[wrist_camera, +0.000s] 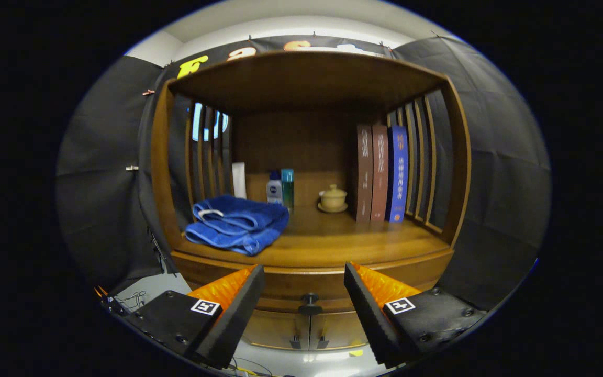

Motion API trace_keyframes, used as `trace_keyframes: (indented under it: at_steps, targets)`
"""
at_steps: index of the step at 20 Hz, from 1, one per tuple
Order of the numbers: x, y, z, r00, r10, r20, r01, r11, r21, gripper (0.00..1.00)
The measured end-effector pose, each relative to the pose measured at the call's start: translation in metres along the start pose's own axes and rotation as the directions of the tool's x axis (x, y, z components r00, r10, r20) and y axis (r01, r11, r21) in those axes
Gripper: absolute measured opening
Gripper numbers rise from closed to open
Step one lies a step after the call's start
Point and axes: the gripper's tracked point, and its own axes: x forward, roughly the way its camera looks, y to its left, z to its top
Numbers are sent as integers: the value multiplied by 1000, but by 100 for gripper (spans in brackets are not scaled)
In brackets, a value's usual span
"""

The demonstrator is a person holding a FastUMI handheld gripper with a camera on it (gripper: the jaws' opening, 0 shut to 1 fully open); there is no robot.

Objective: Pull open the drawer, take out the items inside it, and place them on the countertop above the cabinet.

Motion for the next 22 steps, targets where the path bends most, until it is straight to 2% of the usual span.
trace_keyframes:
  at_steps: [4, 10, 13, 18, 19, 20, 22]
  targets:
    - [34, -5, -47, 997, -18, -73, 18, 1000, -1, 99]
    - [63, -7, -84, 989, -36, -143, 36, 999, -6, 99]
    - [75, -9, -99, 980, -38, -193, 40, 999, 3, 96]
    - [78, -9, -108, 973, -46, -225, 44, 999, -17, 45]
    - [79, -9, -110, 973, -48, -226, 44, 999, -20, 44]
    - [77, -10, -106, 971, -47, -234, 42, 999, -25, 36]
    - [78, -9, -109, 969, -43, -243, 38, 999, -24, 36]
